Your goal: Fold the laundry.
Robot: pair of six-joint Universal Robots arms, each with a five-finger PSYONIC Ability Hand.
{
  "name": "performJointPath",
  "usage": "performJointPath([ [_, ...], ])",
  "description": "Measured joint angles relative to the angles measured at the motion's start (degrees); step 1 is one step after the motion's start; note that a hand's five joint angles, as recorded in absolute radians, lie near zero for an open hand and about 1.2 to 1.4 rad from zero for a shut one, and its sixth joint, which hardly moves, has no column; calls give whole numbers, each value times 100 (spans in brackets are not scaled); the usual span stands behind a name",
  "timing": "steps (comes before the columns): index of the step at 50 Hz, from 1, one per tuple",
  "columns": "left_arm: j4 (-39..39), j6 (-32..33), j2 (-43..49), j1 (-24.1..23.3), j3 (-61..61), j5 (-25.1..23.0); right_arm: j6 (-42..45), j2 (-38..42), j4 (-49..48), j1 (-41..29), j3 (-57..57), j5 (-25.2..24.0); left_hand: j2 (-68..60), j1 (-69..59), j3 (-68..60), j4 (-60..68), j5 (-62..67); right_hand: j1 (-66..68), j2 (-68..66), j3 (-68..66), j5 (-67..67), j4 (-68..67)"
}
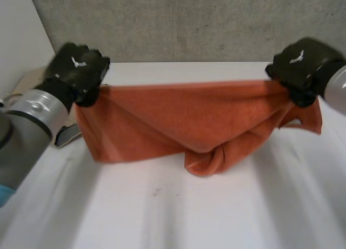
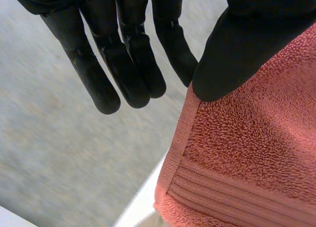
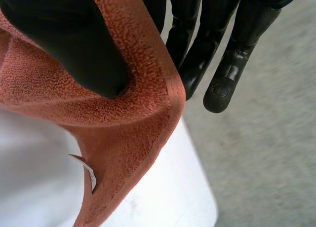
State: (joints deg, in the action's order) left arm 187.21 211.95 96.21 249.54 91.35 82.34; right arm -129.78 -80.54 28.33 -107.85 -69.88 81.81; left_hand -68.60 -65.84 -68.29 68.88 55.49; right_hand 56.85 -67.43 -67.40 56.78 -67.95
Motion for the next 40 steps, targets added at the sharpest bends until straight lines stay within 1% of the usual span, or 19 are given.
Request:
performJointPath([
  [2, 10, -11, 250, -2, -77, 6, 73, 208, 36, -110, 21, 182, 0, 0, 0, 0, 0, 0, 0, 0, 0, 0],
  [4, 20, -15, 733, -7, -328, 39, 254, 636, 46, -277, 151, 506, 0, 0, 0, 1, 0, 0, 0, 0, 0, 0],
  [5, 24, -14, 835, -11, -402, 53, 292, 725, 41, -306, 190, 564, -1, 0, -3, 1, 0, 0, 0, -34, 0, 0],
  [7, 62, -9, 1364, -36, -873, 164, 455, 1187, -37, -422, 493, 844, -6, 0, -9, 3, 0, 0, 0, -34, 0, 0],
  [8, 73, -8, 1453, -42, -969, 189, 484, 1291, -71, -443, 582, 896, -6, 0, -9, 3, 0, 0, 0, -34, 0, 0],
  [10, 203, -10, 2011, -95, -1691, 379, 583, 1816, -318, -536, 1121, 1136, -10, 0, -11, 3, 0, 0, 0, -34, 0, 0],
  [12, 349, -12, 2327, -141, -2197, 511, 578, 2127, -591, -585, 1543, 1246, -10, 0, -12, 4, 0, 0, 0, -34, 0, -1],
  [13, 536, -14, 2539, -187, -2632, 614, 529, 2347, -875, -622, 1904, 1316, -11, 0, -13, 4, 0, 0, 0, -34, 0, -1],
  [16, 924, -14, 2787, -264, -3277, 763, 371, 2611, -1441, -665, 2468, 1380, -11, 0, -13, 4, 0, 0, -1, -34, 0, -1],
  [17, 1311, -14, 2879, -312, -3681, 859, 210, 2720, -1959, -685, 2843, 1403, -11, 0, -14, 4, 0, 0, 0, -34, 0, -1],
  [19, 1657, -14, 2910, -343, -3960, 929, 78, 2765, -2391, -693, 3094, 1414, -12, 0, -14, 4, 0, 0, 0, -34, 0, -1],
  [21, 2252, -14, 2851, -378, -4249, 1029, -121, 2745, -3189, -699, 3427, 1414, -12, 0, -14, 4, 0, 0, 0, -34, 0, -1],
  [23, 2560, -14, 2747, -392, -4318, 1079, -190, 2682, -3564, -698, 3524, 1407, -12, 0, -14, 4, 0, 0, 0, -34, 0, -1],
  [24, 2789, -14, 2631, -403, -4310, 1117, -232, 2607, -3837, -698, 3569, 1396, -12, 0, -14, 4, 0, 0, -1, -34, 0, -1],
  [26, 3025, -13, 2443, -417, -4167, 1156, -264, 2487, -4074, -696, 3560, 1376, -13, 0, -14, 4, 0, 5, -1, -34, 0, -1],
  [30, 3183, -10, 2171, -432, -3664, 1177, -275, 2304, -4128, -679, 3379, 1333, -13, 0, -14, 4, 0, 0, -1, -34, 0, -1],
  [35, 3164, -6, 1782, -428, -2530, 1164, -245, 2118, -3646, -639, 2720, 1182, -14, 0, -14, 4, 0, 0, -1, -34, 11, -1],
  [37, 3125, -4, 1561, -412, -1734, 1148, -192, 2003, -3196, -623, 2137, 1056, -14, 0, -14, 4, 0, 6, -1, -34, 27, -2],
  [40, 3095, 0, 1394, -399, -936, 1131, -114, 1890, -2708, -610, 1463, 955, -16, 0, -16, 5, 0, 1, -1, -34, 34, -3],
])
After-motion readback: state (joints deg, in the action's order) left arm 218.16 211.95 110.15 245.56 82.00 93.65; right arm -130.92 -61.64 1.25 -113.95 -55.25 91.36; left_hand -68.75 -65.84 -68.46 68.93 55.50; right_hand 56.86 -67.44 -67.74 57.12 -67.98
